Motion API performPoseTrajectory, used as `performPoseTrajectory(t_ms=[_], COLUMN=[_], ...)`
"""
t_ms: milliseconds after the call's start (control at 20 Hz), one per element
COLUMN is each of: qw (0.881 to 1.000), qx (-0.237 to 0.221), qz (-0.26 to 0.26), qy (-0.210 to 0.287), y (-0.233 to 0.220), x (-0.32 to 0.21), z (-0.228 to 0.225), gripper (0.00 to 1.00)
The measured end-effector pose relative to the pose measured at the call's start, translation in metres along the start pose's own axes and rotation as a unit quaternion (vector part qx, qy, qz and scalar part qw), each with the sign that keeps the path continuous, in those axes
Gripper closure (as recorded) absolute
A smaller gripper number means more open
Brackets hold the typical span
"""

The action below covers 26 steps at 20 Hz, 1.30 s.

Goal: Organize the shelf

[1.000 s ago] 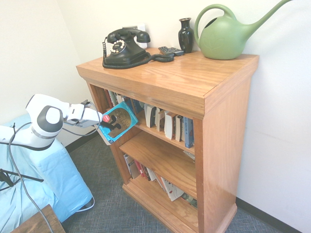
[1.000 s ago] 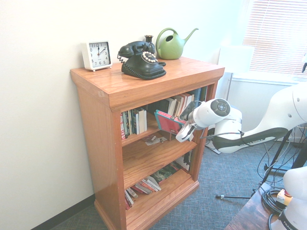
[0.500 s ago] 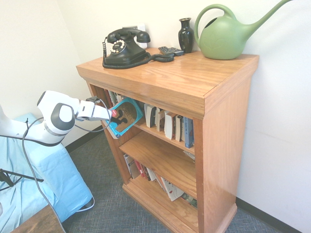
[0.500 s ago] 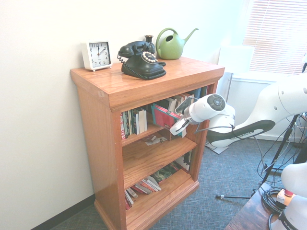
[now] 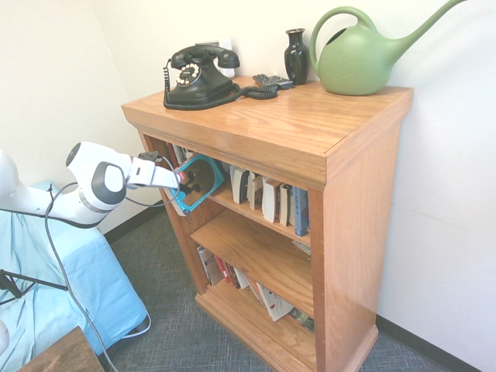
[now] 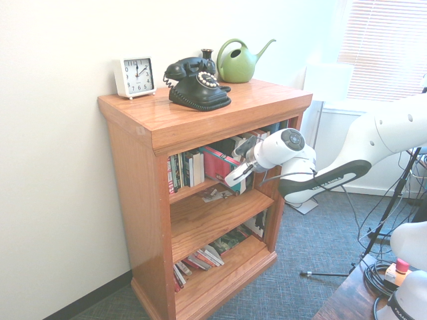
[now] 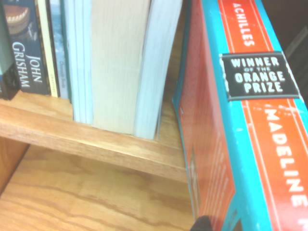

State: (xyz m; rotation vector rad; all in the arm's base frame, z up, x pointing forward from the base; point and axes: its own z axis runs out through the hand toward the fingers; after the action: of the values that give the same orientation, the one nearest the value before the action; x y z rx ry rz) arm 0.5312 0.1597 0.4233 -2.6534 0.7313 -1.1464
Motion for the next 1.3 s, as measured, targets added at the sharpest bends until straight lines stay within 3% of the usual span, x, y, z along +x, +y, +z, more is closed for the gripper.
performPoseTrajectory(t_ms=[450, 1300], qw=[1.000, 1.000], qx=[0.008, 0.005], qz=[0.018, 0.007], qy=[-0.003, 0.016], y=[-0.004, -0.029], x=[0.002, 0.030], z=[0.025, 0.080], gripper=[1.00, 1.00])
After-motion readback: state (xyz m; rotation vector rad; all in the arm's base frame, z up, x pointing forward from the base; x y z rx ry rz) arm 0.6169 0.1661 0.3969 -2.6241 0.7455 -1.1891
